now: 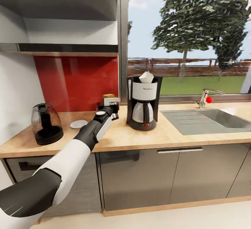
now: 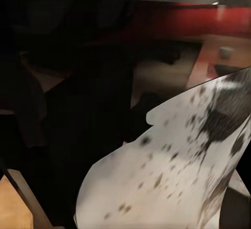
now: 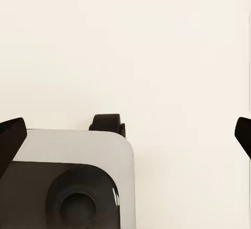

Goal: Set up a coffee station on the kitchen countertop: keep the coffee maker on the countertop, move the bottle of coffee from the kitchen shelf to the counter next to the coffee maker, place a paper coffee filter on top of the coffee maker, put the saucer next to the coffee maker with the coffee cup on the saucer, and place the electric kettle next to the coffee maker.

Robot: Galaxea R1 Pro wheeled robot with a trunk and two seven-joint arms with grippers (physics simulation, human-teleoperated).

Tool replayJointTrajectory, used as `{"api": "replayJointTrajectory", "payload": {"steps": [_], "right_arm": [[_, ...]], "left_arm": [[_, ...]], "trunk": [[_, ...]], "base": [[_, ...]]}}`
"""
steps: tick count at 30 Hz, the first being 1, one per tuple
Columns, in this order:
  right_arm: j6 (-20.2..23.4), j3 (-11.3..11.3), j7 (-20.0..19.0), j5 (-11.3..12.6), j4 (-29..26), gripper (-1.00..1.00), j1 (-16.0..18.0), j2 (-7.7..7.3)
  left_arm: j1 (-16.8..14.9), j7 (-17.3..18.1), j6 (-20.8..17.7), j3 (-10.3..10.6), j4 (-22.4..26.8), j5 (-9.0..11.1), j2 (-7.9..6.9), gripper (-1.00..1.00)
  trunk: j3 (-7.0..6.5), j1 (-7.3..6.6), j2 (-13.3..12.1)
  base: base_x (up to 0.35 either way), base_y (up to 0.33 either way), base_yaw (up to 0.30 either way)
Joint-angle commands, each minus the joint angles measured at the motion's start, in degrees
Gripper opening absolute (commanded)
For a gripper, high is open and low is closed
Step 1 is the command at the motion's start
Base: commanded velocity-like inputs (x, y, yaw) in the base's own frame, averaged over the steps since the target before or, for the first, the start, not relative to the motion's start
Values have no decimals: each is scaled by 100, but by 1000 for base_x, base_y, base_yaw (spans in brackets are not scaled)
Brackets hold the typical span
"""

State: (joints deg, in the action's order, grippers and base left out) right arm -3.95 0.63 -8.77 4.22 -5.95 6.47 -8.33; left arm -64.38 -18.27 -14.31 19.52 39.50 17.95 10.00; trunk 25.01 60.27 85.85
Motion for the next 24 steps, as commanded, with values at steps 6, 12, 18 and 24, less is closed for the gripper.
{"api": "replayJointTrajectory", "payload": {"steps": [6, 12, 18, 24], "right_arm": [[-18, 7, -28, 44, 8, 100, 4, -2], [-18, 7, -28, 44, 7, 100, 4, -2], [-18, 7, -28, 44, 8, 100, 4, -2], [-18, 7, -28, 44, 8, 100, 4, -2]], "left_arm": [[-6, -51, -19, 13, 0, 40, 0, -100], [-5, -48, -19, 8, -34, 41, 0, -100], [-6, -50, -19, 8, -96, 36, 0, -100], [-4, -52, -18, 8, -123, 34, 0, -100]], "trunk": [[7, 0, 4], [7, 0, 4], [7, 0, 4], [7, 0, 4]], "base": [[0, -132, 0], [106, -11, 0], [84, -1, 0], [44, 0, 0]]}}
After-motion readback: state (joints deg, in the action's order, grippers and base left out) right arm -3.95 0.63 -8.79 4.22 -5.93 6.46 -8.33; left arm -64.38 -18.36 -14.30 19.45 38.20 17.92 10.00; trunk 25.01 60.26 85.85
